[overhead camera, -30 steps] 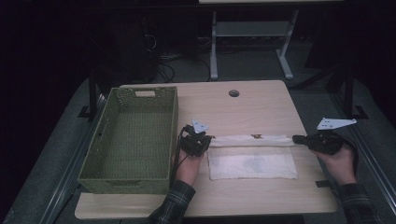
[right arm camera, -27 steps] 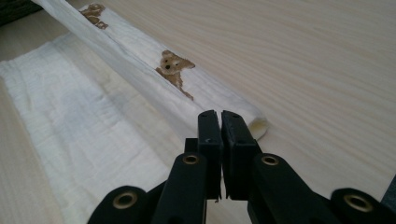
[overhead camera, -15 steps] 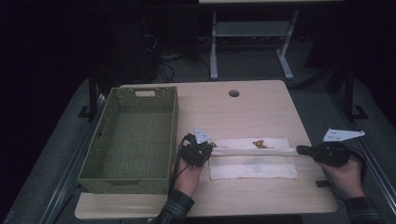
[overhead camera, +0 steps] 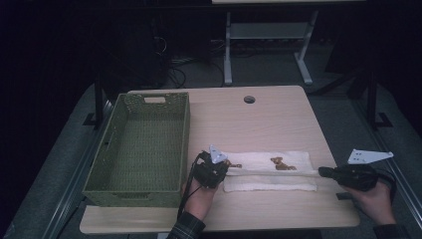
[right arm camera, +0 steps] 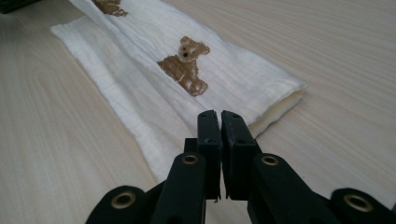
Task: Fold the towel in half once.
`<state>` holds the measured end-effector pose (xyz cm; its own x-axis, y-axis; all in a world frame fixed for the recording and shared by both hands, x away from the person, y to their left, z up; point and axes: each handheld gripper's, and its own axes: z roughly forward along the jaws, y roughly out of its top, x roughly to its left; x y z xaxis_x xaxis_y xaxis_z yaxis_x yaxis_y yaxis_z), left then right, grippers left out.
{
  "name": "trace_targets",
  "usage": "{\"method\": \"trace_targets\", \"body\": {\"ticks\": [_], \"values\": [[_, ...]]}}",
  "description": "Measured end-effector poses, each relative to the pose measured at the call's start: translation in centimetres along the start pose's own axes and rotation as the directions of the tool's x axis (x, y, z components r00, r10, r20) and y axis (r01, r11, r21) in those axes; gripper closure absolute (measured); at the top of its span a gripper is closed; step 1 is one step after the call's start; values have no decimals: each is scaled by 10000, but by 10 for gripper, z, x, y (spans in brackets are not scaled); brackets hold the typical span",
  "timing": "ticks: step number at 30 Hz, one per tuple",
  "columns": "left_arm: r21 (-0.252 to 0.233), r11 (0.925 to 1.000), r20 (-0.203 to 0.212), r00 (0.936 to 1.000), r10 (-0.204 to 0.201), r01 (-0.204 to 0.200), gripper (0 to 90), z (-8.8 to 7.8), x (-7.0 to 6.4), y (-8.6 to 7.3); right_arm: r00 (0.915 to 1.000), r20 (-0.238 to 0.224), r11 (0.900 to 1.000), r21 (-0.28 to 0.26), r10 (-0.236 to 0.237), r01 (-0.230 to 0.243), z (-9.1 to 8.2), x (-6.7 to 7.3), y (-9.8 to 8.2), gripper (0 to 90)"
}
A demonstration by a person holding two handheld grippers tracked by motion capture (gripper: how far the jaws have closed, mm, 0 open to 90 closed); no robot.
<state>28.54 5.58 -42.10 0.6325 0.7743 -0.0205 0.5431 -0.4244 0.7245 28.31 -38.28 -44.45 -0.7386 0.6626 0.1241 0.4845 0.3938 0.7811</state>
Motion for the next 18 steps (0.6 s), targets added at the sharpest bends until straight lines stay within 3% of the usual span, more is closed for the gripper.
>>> {"method": "trace_targets", "body": {"ticks": [8, 15, 18], "values": [[590, 9982, 50, 9999, 125, -128, 872, 4, -5, -12, 9996, -291, 9986, 535, -36, 52, 4, 9, -10, 862], [1544, 9873, 454, 9985, 297, -363, 861, 17, -10, -25, 9986, -526, 9930, 1181, 31, 31, 12, 12, -18, 853], [1410, 9891, 468, 9982, 362, -425, 794, 12, -10, -24, 9977, -668, 9925, 1222, 139, -56, 11, 14, -21, 773]]}}
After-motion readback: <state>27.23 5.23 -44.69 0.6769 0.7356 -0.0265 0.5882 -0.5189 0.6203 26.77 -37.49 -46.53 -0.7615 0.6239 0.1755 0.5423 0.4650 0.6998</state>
